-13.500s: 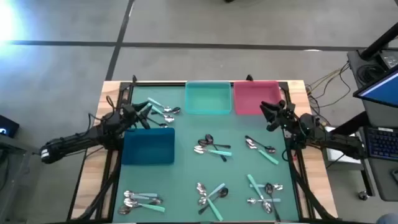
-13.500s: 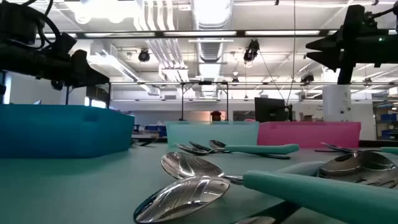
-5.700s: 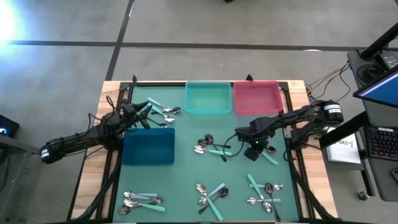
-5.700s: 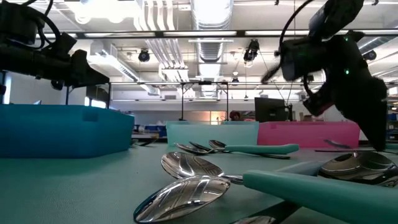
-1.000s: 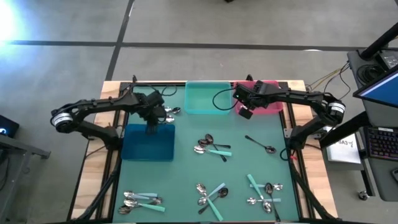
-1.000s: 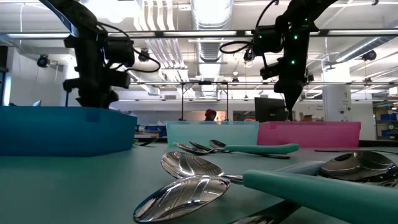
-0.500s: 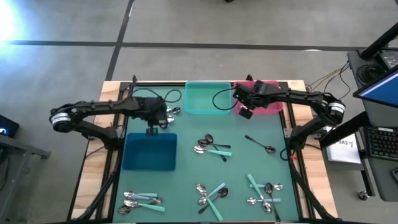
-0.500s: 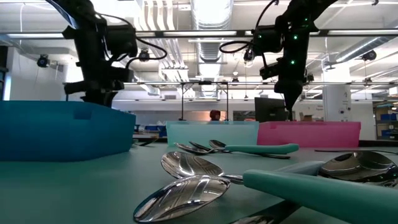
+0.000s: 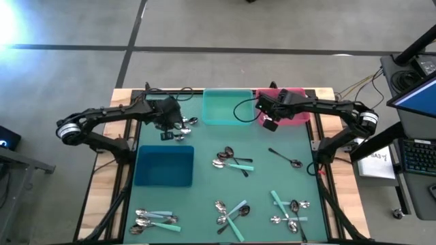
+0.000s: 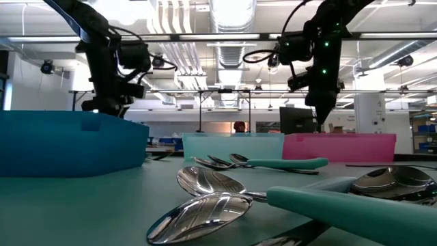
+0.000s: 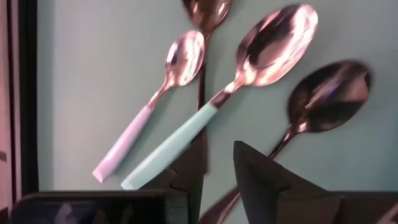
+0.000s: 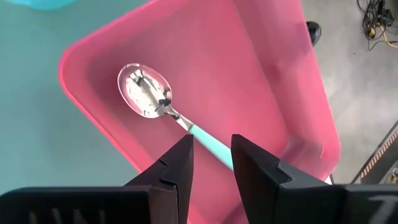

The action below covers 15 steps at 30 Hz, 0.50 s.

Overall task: Sort silverware by color (type)
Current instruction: Put the center right green spoon into the red bin

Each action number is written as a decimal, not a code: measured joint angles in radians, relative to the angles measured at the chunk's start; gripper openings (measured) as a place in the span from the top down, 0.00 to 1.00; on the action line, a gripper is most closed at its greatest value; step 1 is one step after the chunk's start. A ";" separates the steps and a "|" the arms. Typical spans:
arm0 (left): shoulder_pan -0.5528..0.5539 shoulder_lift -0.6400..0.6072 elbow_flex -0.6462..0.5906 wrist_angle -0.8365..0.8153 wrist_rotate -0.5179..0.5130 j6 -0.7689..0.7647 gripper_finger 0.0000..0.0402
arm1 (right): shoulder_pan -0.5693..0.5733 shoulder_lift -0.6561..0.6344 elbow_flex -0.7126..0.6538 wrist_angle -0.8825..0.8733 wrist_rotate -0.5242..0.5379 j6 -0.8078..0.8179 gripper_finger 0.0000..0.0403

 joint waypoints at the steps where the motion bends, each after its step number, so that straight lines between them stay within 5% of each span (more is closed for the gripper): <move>1: 0.009 0.008 -0.002 -0.001 -0.001 0.000 0.79 | 0.000 0.000 -0.004 0.000 0.000 0.002 0.75; 15: 0.045 0.142 -0.007 0.082 -0.057 0.165 0.60 | 0.000 0.000 -0.029 0.001 0.000 0.029 0.75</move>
